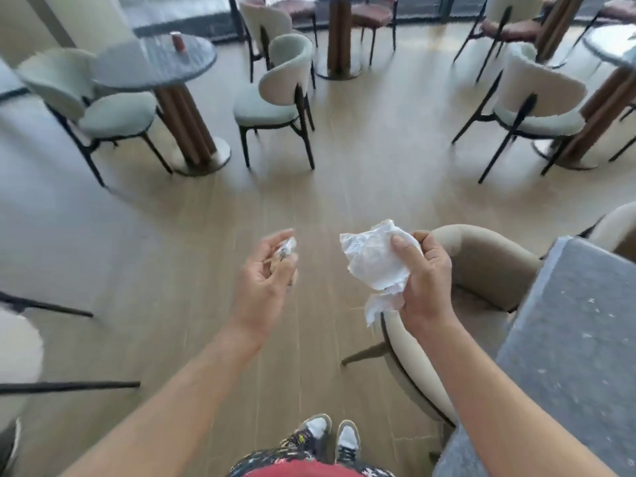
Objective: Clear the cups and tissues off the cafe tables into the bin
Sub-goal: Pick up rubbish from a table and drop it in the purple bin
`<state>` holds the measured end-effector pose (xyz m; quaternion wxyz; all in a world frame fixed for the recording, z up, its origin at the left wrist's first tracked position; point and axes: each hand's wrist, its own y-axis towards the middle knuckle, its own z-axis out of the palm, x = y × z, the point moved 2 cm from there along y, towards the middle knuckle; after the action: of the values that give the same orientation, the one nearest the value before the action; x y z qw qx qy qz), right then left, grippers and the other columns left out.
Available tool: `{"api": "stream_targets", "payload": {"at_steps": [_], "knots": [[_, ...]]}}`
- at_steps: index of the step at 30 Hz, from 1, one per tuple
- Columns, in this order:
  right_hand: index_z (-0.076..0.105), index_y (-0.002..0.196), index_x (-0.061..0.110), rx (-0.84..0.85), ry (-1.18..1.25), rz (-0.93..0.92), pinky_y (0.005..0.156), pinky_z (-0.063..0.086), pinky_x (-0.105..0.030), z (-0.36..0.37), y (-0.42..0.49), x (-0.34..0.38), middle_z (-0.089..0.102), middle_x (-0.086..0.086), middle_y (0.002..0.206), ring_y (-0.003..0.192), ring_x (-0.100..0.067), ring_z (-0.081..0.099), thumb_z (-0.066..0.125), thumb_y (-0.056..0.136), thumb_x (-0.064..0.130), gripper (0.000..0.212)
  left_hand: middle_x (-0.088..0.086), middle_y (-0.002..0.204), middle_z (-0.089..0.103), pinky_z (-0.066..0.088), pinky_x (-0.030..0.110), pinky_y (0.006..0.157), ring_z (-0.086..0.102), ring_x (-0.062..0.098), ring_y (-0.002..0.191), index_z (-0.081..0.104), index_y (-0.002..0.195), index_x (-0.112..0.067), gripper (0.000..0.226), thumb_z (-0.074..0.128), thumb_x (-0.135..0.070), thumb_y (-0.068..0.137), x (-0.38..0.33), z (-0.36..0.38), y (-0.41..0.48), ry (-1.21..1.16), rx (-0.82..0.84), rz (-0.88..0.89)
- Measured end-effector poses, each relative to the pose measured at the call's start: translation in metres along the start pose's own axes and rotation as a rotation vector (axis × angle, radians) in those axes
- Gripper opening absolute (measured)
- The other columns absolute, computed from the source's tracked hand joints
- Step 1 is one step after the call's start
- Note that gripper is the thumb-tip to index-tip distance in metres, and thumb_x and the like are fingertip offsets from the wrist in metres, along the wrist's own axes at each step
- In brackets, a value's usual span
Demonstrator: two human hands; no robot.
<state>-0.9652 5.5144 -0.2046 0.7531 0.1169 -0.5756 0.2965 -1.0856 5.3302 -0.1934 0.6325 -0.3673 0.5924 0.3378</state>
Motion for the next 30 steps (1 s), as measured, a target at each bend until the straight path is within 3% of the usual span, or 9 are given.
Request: {"api": "stream_targets", "payload": {"at_steps": [3, 7, 12, 18, 22, 27, 30], "knots": [[0.061, 0.092, 0.015, 0.158, -0.03, 0.08, 0.075, 0.045, -0.047, 0.037, -0.007, -0.017, 0.061, -0.009, 0.089, 0.083, -0.028, 0.058, 0.072, 0.079, 0.032, 0.024, -0.001, 0.078, 0.056, 0.051, 0.023, 0.074, 0.059, 0.018, 0.086, 0.07, 0.113, -0.042, 0.03, 0.062, -0.015, 0.102, 0.004, -0.038, -0.031, 0.015, -0.167, -0.015], [0.06, 0.087, 0.015, 0.381, -0.078, 0.169, 0.073, 0.041, -0.048, 0.093, -0.035, -0.041, 0.057, -0.012, 0.088, 0.08, -0.03, 0.053, 0.076, 0.071, 0.04, 0.033, -0.002, 0.078, 0.057, 0.05, 0.028, 0.077, 0.059, 0.018, 0.088, 0.071, 0.112, -0.045, 0.024, 0.065, -0.026, 0.099, 0.006, -0.092, -0.079, 0.007, -0.391, -0.024], [0.059, 0.088, 0.01, 0.681, -0.145, 0.234, 0.069, 0.045, -0.049, 0.175, -0.098, -0.072, 0.057, -0.012, 0.086, 0.079, -0.03, 0.055, 0.072, 0.079, 0.032, 0.027, -0.005, 0.093, 0.065, 0.046, 0.015, 0.06, 0.063, 0.017, 0.093, 0.07, 0.113, -0.044, 0.028, 0.061, -0.019, 0.102, -0.002, -0.166, -0.165, 0.009, -0.706, -0.002], [0.05, 0.088, 0.005, 0.996, -0.233, 0.266, 0.07, 0.045, -0.055, 0.256, -0.207, -0.105, 0.05, -0.006, 0.083, 0.079, -0.029, 0.051, 0.072, 0.078, 0.039, 0.041, -0.018, 0.094, 0.068, 0.049, 0.015, 0.067, 0.067, 0.011, 0.1, 0.069, 0.118, -0.039, 0.026, 0.06, -0.02, 0.103, -0.013, -0.246, -0.274, -0.042, -1.024, 0.042], [0.049, 0.086, 0.006, 1.136, -0.259, 0.299, 0.071, 0.044, -0.057, 0.299, -0.288, -0.129, 0.049, -0.006, 0.084, 0.079, -0.03, 0.049, 0.072, 0.076, 0.041, 0.044, -0.007, 0.114, 0.07, 0.048, 0.014, 0.066, 0.069, 0.009, 0.108, 0.067, 0.123, -0.034, 0.025, 0.059, -0.021, 0.104, -0.012, -0.296, -0.346, -0.065, -1.177, 0.064], [0.05, 0.084, 0.007, 1.305, -0.258, 0.338, 0.07, 0.044, -0.055, 0.35, -0.418, -0.162, 0.049, -0.008, 0.082, 0.078, -0.031, 0.05, 0.073, 0.078, 0.038, 0.039, 0.0, 0.112, 0.071, 0.045, 0.011, 0.064, 0.068, 0.006, 0.096, 0.069, 0.118, -0.038, 0.025, 0.058, -0.02, 0.104, -0.011, -0.366, -0.448, -0.063, -1.34, 0.079], [0.052, 0.086, 0.005, 1.382, -0.25, 0.355, 0.071, 0.043, -0.052, 0.375, -0.498, -0.18, 0.052, -0.006, 0.08, 0.079, -0.028, 0.052, 0.072, 0.078, 0.038, 0.04, 0.006, 0.105, 0.071, 0.046, 0.019, 0.072, 0.066, 0.011, 0.096, 0.069, 0.115, -0.043, 0.023, 0.062, -0.026, 0.102, -0.01, -0.403, -0.509, -0.043, -1.414, 0.086]]}}
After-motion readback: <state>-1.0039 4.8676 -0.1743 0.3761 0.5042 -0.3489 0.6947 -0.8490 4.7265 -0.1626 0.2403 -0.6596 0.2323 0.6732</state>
